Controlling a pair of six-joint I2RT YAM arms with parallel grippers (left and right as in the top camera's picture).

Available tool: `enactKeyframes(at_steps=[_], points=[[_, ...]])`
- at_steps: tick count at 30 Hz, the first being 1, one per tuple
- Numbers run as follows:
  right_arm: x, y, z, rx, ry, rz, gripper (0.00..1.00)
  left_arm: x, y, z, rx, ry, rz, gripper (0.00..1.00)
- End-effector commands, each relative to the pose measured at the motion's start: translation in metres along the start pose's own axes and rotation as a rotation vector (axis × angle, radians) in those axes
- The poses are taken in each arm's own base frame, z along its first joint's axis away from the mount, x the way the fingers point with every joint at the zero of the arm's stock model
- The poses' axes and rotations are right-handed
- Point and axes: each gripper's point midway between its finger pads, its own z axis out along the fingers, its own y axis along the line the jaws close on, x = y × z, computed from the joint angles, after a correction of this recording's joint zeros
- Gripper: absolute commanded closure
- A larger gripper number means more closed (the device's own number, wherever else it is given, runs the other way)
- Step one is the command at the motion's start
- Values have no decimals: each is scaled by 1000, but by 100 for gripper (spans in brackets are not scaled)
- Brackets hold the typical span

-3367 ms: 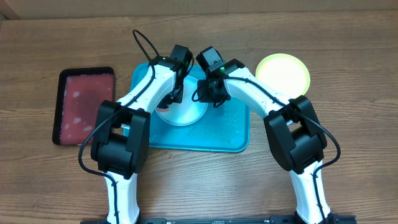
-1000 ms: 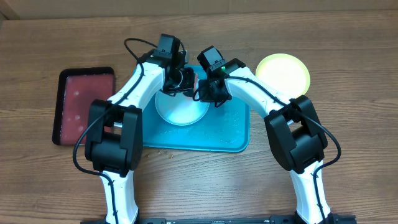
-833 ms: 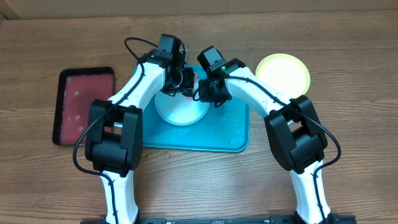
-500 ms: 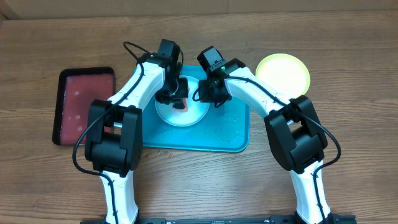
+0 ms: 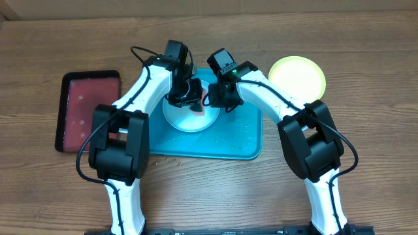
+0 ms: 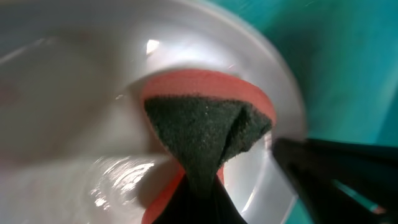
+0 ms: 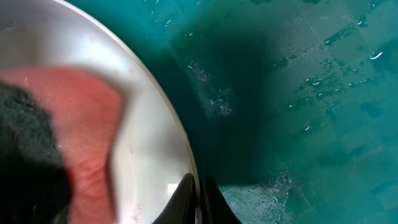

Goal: Clean dirty plates on tray and stack at the side
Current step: 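Scrub the white plate in circles with the left gripper's sponge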

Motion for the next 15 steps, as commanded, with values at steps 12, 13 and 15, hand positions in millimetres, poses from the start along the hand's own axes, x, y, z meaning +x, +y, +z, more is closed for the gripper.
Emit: enactKeyframes(at_steps=[12,13,15], points=[[-2,-6,-4,29,-14,6,96,-1,101,-27,-614,-71,-13,96],[-2,-6,-4,29,-14,6,96,-3,108,-32,-664,-86,-10,95],[-1,-6,-4,29,-14,6,96,-8,116,-40,-731,-112,-5,96]])
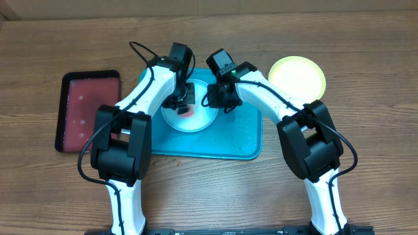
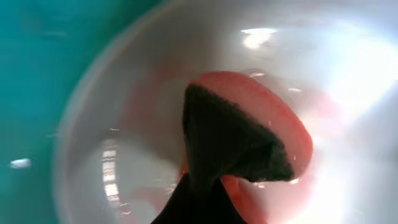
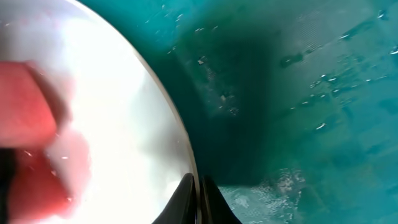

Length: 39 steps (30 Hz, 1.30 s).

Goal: Clean dirty plates on tray and stack at the side
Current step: 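Scrub the white plate in circles with the left gripper's sponge, then carry the sponge with the left gripper back to the red water tray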

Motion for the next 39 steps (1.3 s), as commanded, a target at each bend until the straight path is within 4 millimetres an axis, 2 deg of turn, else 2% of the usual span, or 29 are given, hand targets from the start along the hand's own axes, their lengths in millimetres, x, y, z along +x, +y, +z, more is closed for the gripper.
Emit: enactKeyframes(at_steps=[1,4,7,12,16,19,23,27,31,36,39], points=[[-4,-11,-4,40,-20,13,96,-14,55,-3,-293,-81,-17,96],[-4,-11,-4,40,-20,13,96,-19,49,-9,-264,-84,-21,96],[-4,-11,-4,41,-19,13,96,-31,48,-29,-256,-104,-28,96],[-3,-11,-4,42,-17,13,96,-51,61,-75,-295,-162,-122,96],[-3,-11,-4,42,-16,13,96,-58,74,-90,-259,-160,-200,96],[-3,-11,-4,41,-17,12,96,-57,95,-86,-229,-124,-259,96],[-3,-11,-4,41,-17,8,96,-52,134,-74,-134,-54,-386,96],[-5,-10,-4,37,-24,8,96,-44,181,-62,-53,-4,-532,96],[-7,-8,-4,28,-34,7,96,-33,225,-52,-63,7,-635,96],[-9,-6,-4,18,-37,6,96,-19,251,-35,-59,29,-707,96],[-9,-5,-4,17,-39,6,96,-16,251,-22,-39,26,-716,96]])
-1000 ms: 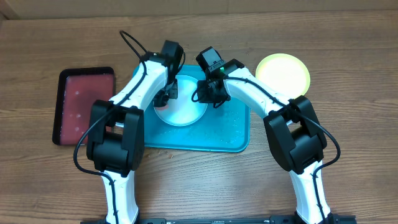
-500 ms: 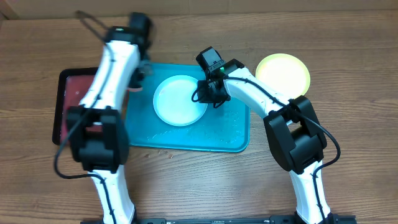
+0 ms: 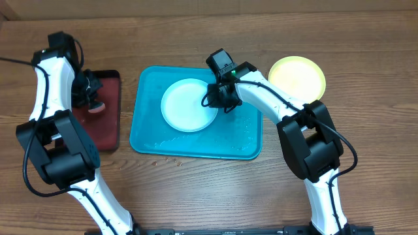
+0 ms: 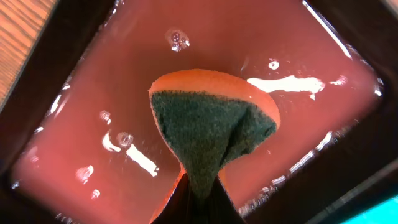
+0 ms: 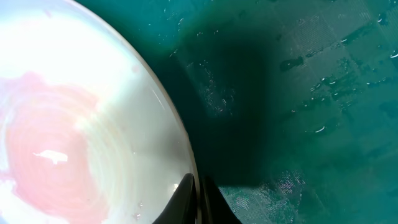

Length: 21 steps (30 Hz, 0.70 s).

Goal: Clean dirty plates on tray and stack at the side
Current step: 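Carry the sponge with the left gripper back to the red water tray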

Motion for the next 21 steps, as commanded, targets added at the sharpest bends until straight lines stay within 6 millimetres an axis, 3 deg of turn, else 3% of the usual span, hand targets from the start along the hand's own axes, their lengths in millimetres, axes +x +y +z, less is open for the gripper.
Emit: enactKeyframes(at_steps=[1,5,9,10,12,13,17,21], points=[[-7,-6,-4,22,-31,4,96,11,-5,12,37,26,-12,96],[-6,-7,-4,24,-26,4,96,16,-4,28,34,19,-11,90],[-5,-7,-4,26,-22,4,96,12,0,31,34,8,-22,92],[-5,-7,-4,26,-23,4,96,11,1,31,35,9,-28,90],[-5,-7,-4,25,-24,4,96,10,4,31,39,11,-37,69],[-5,-7,-4,26,-23,4,96,9,4,31,45,12,-40,68],[-5,-7,-4,25,-24,4,96,3,0,15,108,33,-45,67],[-5,-7,-4,26,-23,4,96,-10,-1,-18,153,38,-63,62]])
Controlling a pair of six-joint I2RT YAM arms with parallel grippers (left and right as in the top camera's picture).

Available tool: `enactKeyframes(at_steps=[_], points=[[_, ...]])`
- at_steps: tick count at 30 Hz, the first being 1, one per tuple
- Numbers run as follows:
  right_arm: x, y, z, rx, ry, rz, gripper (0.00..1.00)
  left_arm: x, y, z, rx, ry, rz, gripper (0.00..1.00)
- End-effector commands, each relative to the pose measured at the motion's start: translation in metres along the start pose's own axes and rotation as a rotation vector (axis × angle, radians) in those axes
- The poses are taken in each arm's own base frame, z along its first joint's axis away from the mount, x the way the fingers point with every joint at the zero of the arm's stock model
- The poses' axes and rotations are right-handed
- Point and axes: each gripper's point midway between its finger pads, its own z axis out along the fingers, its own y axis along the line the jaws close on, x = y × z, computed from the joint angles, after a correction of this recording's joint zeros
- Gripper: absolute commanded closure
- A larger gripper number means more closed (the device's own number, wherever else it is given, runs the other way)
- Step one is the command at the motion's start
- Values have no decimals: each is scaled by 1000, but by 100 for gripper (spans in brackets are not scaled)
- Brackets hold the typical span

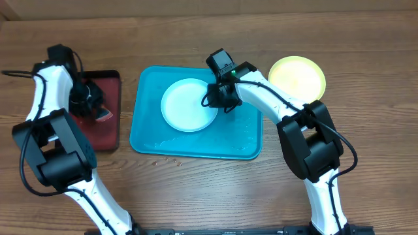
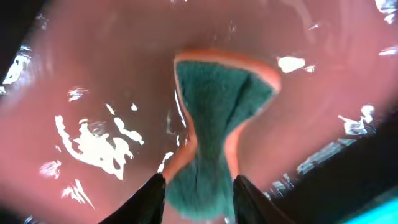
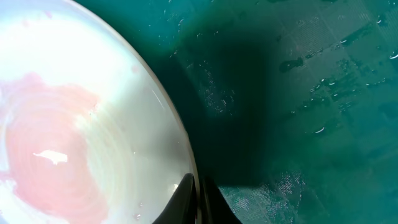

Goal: Clean dirty plates on tray and stack at the side
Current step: 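Carry the sponge with the left gripper back to the red water tray, then lift the white plate with the right gripper onto the yellow plate stack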

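Note:
A white plate [image 1: 189,104] lies on the teal tray [image 1: 196,147], with a pink film on its middle [image 3: 56,155]. My right gripper [image 1: 219,98] is shut on the plate's right rim, one finger on each side of the edge [image 3: 198,193]. At the far left, my left gripper [image 1: 91,104] is low in the black basin of red liquid [image 1: 108,140]. It is open, its fingers standing wide on either side of the orange and green sponge [image 2: 214,106], which rests in the liquid.
A yellow-green plate [image 1: 297,77] sits on the wooden table to the right of the teal tray. Water drops dot the teal tray floor [image 3: 298,93]. The basin stands left of the tray with a narrow strip of table between them.
My left gripper has opened around the sponge and sits lower in the red liquid. The right gripper and the white plate have not moved.
The left gripper held the pinched sponge on the white plate while the right gripper clamped the plate's rim. Then the sponge was at another spot on the plate. Later the left gripper held it over the red basin, and now it stands open around it.

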Motion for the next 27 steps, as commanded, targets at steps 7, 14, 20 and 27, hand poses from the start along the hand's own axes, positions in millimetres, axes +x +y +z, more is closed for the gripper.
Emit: enactKeyframes(at_steps=[7,14,20,27], points=[[-13,-2,-10,10,-49,2,96,-37,-21,-76,129,-109,-11,19],[-49,22,-68,-30,-201,-126,96,-35,-21,-73,126,-101,-10,0],[-70,13,-120,199,-372,-205,96,-36,-21,-73,126,-102,-10,0],[-74,16,-166,559,-505,-428,96,-37,-22,-74,128,-109,-10,0]])
